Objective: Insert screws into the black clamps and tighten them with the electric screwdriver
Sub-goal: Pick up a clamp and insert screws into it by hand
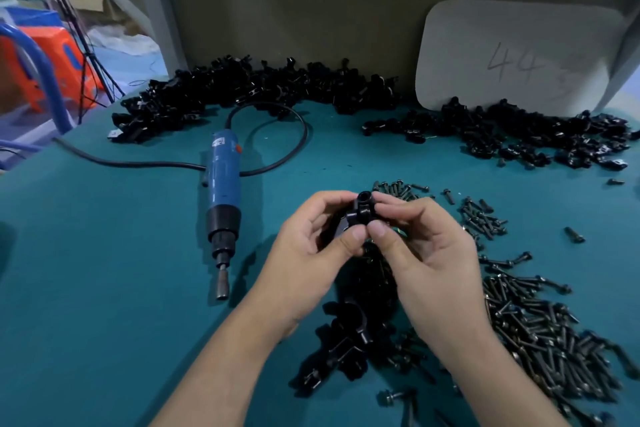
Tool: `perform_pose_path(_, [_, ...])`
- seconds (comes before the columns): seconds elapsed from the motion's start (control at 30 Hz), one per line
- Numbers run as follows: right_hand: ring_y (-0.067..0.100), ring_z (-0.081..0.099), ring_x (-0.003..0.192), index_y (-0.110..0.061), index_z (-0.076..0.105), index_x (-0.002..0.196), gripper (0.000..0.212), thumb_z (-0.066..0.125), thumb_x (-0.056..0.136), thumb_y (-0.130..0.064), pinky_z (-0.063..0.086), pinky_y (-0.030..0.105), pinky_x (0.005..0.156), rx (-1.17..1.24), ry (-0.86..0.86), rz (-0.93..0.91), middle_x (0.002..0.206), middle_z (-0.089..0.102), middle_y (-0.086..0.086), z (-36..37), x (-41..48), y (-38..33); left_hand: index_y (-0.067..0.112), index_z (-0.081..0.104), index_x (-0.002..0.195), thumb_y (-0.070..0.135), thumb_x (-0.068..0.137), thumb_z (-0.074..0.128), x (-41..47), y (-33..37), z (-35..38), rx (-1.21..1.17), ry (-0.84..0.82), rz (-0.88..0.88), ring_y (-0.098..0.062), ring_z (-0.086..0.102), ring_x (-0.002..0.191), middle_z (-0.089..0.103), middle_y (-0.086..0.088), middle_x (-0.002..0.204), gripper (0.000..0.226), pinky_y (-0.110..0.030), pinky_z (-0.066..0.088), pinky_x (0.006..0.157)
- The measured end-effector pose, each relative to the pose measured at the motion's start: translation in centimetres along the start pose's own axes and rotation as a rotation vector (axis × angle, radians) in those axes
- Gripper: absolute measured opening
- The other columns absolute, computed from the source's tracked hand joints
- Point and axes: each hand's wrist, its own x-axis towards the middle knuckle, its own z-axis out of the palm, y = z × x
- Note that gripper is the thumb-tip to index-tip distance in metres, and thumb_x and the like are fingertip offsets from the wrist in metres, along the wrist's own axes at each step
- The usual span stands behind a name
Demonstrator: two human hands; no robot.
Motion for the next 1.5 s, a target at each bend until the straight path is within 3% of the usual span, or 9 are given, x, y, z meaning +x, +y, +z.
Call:
perform_pose_path(0.27, [0.006,0.070,0.107,-0.021,0.075,0.107,0.032,0.079,0.083,0.001,0.055,0.016,0.084,0.027,-0.084,0.007,0.106,0.077,-0.009,-1.5,0.6,0.0,0.019,0.068,0.126,0.019,0.091,0.072,-0.2,0.4,0.1,-0.099,-0.061,0.031,-0.014,0.069,0.113,0.074,-0.001,0.120,0.035,-0.025,0.056,0.091])
perform_pose_path(0.47, [0.009,0.067,0.116,-0.020,0.073,0.113,0.034,0.069,0.091,0.006,0.052,0.022,0.099,0.055,-0.162,0.011,0.115,0.075,-0.008,-1.8,0.7,0.4,0.018,0.071,0.117,0.020,0.082,0.075,-0.3,0.5,0.5,-0.029,0.017,0.083,-0.009,0.071,0.108,0.076,0.006,0.117,0.036,-0.028,0.056,0.096])
perform_pose_path(0.73, [0.013,0.069,0.113,-0.019,0.072,0.110,0.032,0.069,0.091,0.006,0.053,0.027,0.100,0.084,-0.178,0.024,0.112,0.076,-0.004,-1.9,0.7,0.7,0.026,0.074,0.110,0.014,0.081,0.081,-0.3,0.5,0.4,0.038,0.047,0.095,-0.010,0.072,0.111,0.078,0.009,0.114,0.033,-0.029,0.055,0.101])
perform_pose_path(0.9, [0.012,0.068,0.113,-0.023,0.072,0.109,0.033,0.068,0.092,0.005,0.052,0.022,0.097,0.076,-0.201,0.035,0.112,0.075,-0.005,-2.0,0.7,0.7,0.026,0.076,0.107,0.009,0.080,0.084,-0.4,0.7,0.4,0.060,0.061,0.105,-0.007,0.072,0.109,0.079,0.011,0.111,0.034,-0.017,0.053,0.094])
perform_pose_path(1.23, [0.010,0.068,0.112,-0.025,0.072,0.109,0.035,0.068,0.092,0.006,0.052,0.020,0.096,0.071,-0.219,0.045,0.112,0.075,-0.006,-2.2,0.8,0.5,0.028,0.077,0.107,0.027,0.074,0.085,-0.4,0.8,0.3,0.095,0.057,0.118,-0.007,0.072,0.110,0.079,0.010,0.109,0.035,-0.024,0.053,0.101])
perform_pose_path(1.37, [0.008,0.067,0.112,-0.024,0.072,0.108,0.035,0.068,0.091,0.006,0.051,0.018,0.095,0.043,-0.213,0.059,0.111,0.074,-0.008,-2.1,0.7,0.4,0.023,0.076,0.106,0.023,0.074,0.085,-0.4,0.6,0.5,0.106,0.065,0.104,-0.006,0.073,0.106,0.080,0.009,0.106,0.033,-0.015,0.053,0.090])
perform_pose_path(1.5, [0.003,0.067,0.108,-0.025,0.071,0.106,0.036,0.068,0.091,0.007,0.051,0.015,0.091,0.009,-0.218,0.045,0.107,0.074,-0.012,-2.0,0.7,0.2,0.025,0.074,0.105,0.027,0.079,0.085,-0.4,0.4,0.4,0.159,0.067,0.089,-0.010,0.072,0.107,0.079,0.009,0.105,0.029,-0.029,0.058,0.092])
